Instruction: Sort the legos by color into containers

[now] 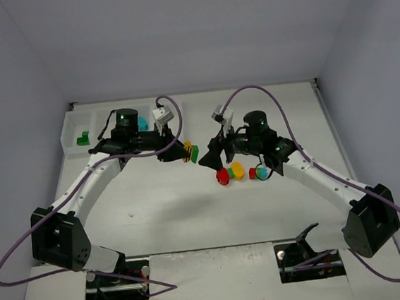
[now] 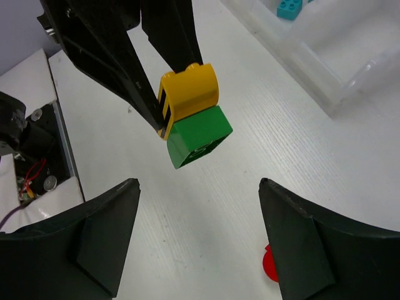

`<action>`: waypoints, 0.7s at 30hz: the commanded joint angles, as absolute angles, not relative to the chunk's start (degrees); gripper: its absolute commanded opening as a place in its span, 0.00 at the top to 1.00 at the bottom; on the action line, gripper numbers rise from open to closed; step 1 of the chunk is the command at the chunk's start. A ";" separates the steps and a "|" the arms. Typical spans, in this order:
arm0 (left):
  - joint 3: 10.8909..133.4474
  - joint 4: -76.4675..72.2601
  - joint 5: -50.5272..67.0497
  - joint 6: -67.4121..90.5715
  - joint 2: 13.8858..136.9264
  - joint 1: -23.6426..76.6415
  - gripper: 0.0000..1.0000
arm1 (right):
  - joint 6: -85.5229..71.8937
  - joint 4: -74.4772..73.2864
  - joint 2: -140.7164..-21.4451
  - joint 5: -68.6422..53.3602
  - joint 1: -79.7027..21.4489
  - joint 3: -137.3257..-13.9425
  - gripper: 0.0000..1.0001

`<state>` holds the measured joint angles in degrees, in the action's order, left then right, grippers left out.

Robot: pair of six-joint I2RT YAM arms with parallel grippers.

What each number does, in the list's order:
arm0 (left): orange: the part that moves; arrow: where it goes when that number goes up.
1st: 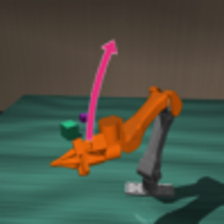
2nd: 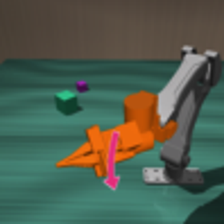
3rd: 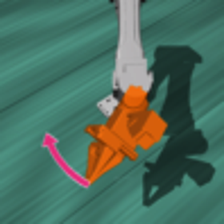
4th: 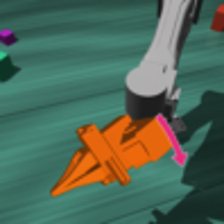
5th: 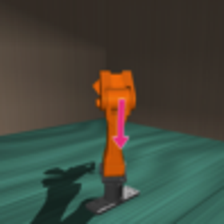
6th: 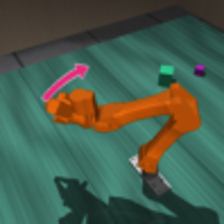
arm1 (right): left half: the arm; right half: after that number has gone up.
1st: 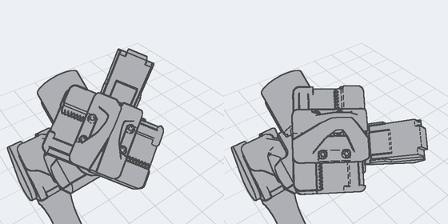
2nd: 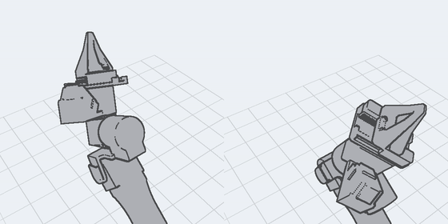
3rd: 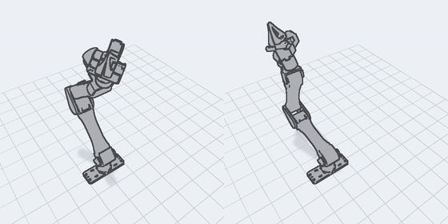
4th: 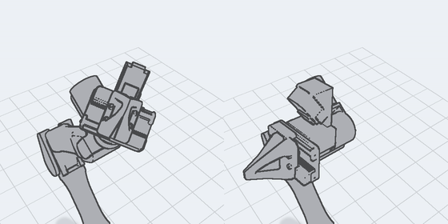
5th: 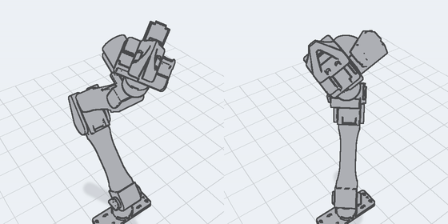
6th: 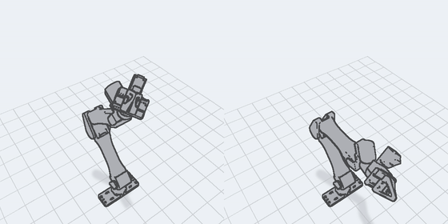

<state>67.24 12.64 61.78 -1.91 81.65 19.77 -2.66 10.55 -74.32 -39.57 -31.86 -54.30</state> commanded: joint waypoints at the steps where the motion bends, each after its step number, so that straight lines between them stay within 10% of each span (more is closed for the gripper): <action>1: 69.34 14.58 67.14 -10.19 79.72 19.78 0.88 | 3.25 11.87 -74.79 -44.55 -31.55 -58.97 0.28; 21: 72.68 23.37 73.04 -20.21 80.33 20.74 0.88 | 8.09 8.26 -80.51 -53.70 -32.96 -62.67 0.35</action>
<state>68.73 23.44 69.45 -16.80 81.65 20.23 6.85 5.82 -80.47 -51.09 -32.29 -59.40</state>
